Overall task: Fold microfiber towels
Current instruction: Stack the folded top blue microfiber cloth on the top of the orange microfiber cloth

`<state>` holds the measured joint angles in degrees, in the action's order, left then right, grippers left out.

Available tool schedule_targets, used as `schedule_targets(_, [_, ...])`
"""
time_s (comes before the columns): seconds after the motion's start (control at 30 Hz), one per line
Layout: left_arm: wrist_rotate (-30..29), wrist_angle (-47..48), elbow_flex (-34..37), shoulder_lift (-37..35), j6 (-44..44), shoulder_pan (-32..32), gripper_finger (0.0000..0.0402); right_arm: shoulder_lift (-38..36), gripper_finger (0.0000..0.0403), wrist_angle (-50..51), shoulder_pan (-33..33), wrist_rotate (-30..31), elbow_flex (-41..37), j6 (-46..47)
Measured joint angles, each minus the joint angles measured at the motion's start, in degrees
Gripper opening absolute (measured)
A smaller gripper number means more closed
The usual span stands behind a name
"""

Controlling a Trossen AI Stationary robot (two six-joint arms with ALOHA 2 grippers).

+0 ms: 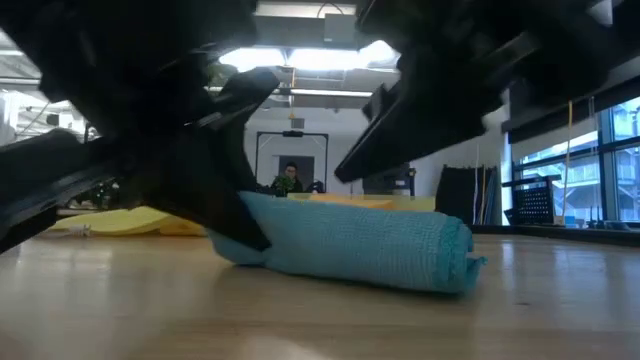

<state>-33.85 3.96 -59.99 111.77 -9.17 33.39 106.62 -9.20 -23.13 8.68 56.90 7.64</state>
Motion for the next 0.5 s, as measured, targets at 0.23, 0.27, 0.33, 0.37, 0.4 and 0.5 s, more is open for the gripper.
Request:
schedule_targets(0.23, [0.80, 5.56, -3.59, -0.02, 8.51, -3.18, 0.0001, -0.18, 0.0199, -0.19, -6.05, 8.73, 0.06, 4.09])
schedule_targets(0.27, [1.30, 5.86, -3.92, -0.03, 9.40, -3.73, 0.0001, -0.18, 0.0212, -0.10, -6.77, 10.45, 0.07, 4.55])
schedule_targets(0.33, [1.90, 6.25, -4.59, -0.07, 10.58, -4.63, 0.0001, -0.18, 0.0237, 0.09, -8.04, 13.49, 0.07, 5.60])
schedule_targets(0.37, [1.90, 6.21, -4.82, -0.08, 10.65, -5.00, 0.0001, -0.21, 0.0246, 0.66, -8.54, 14.93, 0.08, 5.90])
schedule_targets(0.4, [1.90, 6.22, -5.04, -0.10, 10.71, -5.26, 0.0000, -0.21, 0.0255, 1.57, -8.96, 16.41, 0.09, 6.63])
schedule_targets(0.5, [1.92, 6.77, -6.09, -0.12, 11.87, -6.03, 0.0000, -0.21, 0.0272, 4.83, -9.76, 19.74, 0.09, 9.07])
